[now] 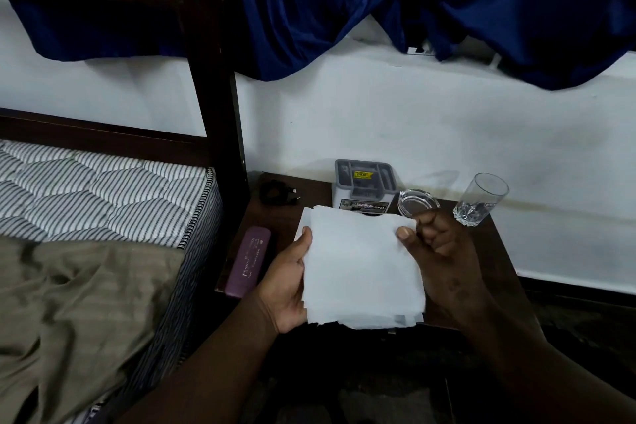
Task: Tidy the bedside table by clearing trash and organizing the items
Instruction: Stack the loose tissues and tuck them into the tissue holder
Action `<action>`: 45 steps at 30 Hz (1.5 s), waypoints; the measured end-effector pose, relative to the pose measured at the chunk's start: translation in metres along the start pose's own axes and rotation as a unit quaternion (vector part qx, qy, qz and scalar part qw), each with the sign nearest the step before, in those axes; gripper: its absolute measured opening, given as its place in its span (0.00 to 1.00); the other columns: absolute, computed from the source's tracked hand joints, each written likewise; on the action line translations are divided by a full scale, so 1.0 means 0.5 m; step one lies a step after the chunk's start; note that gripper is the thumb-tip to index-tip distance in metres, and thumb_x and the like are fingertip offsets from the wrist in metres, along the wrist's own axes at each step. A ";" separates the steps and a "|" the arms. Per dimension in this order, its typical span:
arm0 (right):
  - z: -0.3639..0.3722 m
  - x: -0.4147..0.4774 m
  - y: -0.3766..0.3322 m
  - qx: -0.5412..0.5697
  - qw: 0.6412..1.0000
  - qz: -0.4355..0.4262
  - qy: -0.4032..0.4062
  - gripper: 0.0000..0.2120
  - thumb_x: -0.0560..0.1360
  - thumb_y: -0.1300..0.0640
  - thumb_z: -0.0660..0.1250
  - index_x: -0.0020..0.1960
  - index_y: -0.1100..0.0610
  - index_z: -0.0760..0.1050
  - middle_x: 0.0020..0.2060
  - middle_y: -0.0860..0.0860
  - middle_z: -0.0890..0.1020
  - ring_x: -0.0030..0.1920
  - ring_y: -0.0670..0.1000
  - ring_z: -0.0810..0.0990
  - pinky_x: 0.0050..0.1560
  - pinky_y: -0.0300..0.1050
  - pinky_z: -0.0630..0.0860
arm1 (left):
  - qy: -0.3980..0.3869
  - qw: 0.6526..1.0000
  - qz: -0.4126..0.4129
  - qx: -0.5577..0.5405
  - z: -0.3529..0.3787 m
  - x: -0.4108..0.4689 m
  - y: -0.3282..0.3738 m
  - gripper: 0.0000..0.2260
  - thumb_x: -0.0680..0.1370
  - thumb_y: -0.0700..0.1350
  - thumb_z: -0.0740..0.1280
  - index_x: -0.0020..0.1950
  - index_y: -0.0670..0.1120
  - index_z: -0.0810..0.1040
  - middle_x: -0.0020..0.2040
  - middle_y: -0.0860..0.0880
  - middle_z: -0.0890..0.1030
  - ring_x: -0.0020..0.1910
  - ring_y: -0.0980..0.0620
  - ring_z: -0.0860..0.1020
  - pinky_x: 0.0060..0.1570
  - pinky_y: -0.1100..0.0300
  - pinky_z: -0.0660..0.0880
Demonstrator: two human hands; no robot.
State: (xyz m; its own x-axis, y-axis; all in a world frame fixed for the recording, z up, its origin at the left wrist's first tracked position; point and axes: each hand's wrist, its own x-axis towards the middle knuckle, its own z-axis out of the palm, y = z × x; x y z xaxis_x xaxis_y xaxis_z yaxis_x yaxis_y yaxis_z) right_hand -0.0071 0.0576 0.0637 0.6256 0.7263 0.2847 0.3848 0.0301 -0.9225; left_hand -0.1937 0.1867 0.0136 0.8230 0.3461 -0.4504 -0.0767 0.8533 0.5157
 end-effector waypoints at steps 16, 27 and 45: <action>0.019 0.020 0.043 -0.071 0.993 0.094 -0.002 0.09 0.73 0.57 0.76 0.41 0.51 0.76 0.34 0.53 0.84 0.29 0.40 0.74 0.37 0.42 0.71 | -0.026 0.999 0.025 -0.019 0.019 -0.024 0.004 0.28 0.77 0.60 0.69 0.69 0.41 0.80 0.68 0.38 0.80 0.65 0.40 0.81 0.61 0.46 0.80; 0.002 0.028 0.119 -0.071 0.956 0.285 0.025 0.06 0.74 0.58 0.72 0.50 0.57 0.79 0.44 0.60 0.86 0.32 0.48 0.82 0.36 0.47 0.79 | 0.121 0.984 0.003 0.129 -0.001 -0.027 0.011 0.19 0.77 0.33 0.62 0.68 0.33 0.77 0.65 0.31 0.80 0.57 0.34 0.80 0.60 0.42 0.77; 0.069 0.142 0.205 -0.463 0.856 0.178 -0.145 0.41 0.65 0.36 0.77 0.71 0.51 0.66 0.69 0.54 0.73 0.70 0.59 0.69 0.68 0.57 0.70 | 0.202 0.962 -0.055 0.174 -0.025 0.010 0.003 0.20 0.76 0.34 0.63 0.67 0.31 0.76 0.65 0.28 0.78 0.54 0.34 0.79 0.55 0.43 0.78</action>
State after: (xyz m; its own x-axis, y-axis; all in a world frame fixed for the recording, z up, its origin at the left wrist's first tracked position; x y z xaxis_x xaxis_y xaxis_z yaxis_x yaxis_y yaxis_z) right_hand 0.0532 0.1363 -0.0194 0.6719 0.7206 -0.1711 0.6620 -0.6879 -0.2974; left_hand -0.1966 0.1944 0.0031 0.5239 0.4438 -0.7270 0.2502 0.7357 0.6294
